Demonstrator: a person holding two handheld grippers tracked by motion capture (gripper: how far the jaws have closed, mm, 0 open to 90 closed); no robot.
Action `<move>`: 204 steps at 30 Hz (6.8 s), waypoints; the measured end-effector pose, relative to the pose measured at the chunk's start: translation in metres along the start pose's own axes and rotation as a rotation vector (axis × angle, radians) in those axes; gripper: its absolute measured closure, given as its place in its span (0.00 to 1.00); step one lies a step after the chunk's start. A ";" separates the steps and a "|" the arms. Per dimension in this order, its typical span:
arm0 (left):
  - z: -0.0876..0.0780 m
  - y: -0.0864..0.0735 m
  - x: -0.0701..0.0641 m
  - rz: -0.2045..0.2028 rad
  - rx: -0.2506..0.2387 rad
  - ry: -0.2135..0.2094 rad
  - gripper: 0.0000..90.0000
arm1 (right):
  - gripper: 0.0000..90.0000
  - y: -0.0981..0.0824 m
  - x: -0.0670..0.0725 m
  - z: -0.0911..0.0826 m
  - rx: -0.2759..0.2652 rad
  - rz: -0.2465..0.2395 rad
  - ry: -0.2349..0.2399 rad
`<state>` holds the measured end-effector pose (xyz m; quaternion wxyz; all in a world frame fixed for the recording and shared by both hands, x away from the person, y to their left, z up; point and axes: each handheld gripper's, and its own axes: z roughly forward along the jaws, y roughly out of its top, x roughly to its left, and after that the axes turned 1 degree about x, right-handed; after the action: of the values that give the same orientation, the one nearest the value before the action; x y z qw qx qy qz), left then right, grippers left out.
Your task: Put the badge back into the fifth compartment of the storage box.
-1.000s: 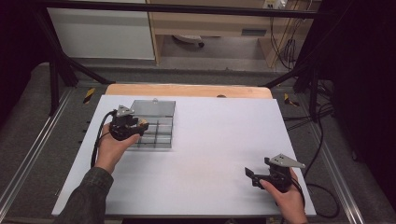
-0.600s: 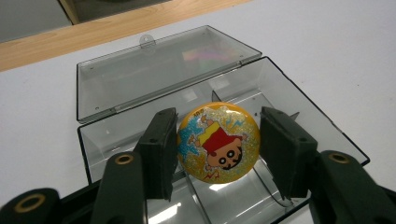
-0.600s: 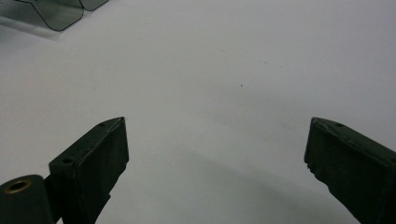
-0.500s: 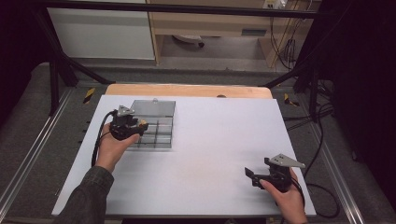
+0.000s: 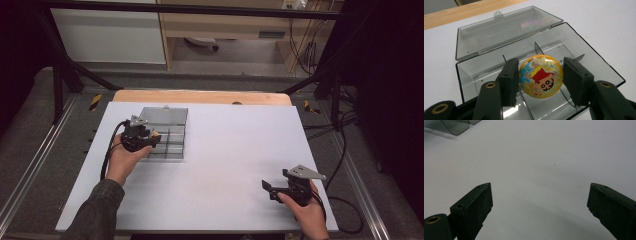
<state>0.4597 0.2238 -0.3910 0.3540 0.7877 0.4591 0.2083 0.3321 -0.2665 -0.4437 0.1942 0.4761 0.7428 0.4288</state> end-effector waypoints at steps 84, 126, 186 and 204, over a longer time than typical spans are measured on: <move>-0.027 0.007 -0.010 -0.103 -0.378 -0.065 0.05 | 0.03 0.000 0.000 0.001 -0.003 -0.024 0.024; -0.119 -0.040 0.008 -0.117 -0.395 -0.038 0.05 | 0.03 0.000 0.001 0.001 0.003 -0.035 0.035; -0.105 -0.131 -0.017 -0.099 -0.202 -0.075 0.07 | 0.03 0.000 0.002 0.002 0.006 -0.035 0.036; -0.086 -0.135 -0.033 -0.066 -0.151 -0.116 0.07 | 0.03 -0.001 0.000 0.005 0.009 -0.046 0.027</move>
<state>0.3100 0.2707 -0.4350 0.4451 0.7540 0.4465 0.1847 0.3350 -0.2642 -0.4468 0.1916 0.4539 0.7581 0.4272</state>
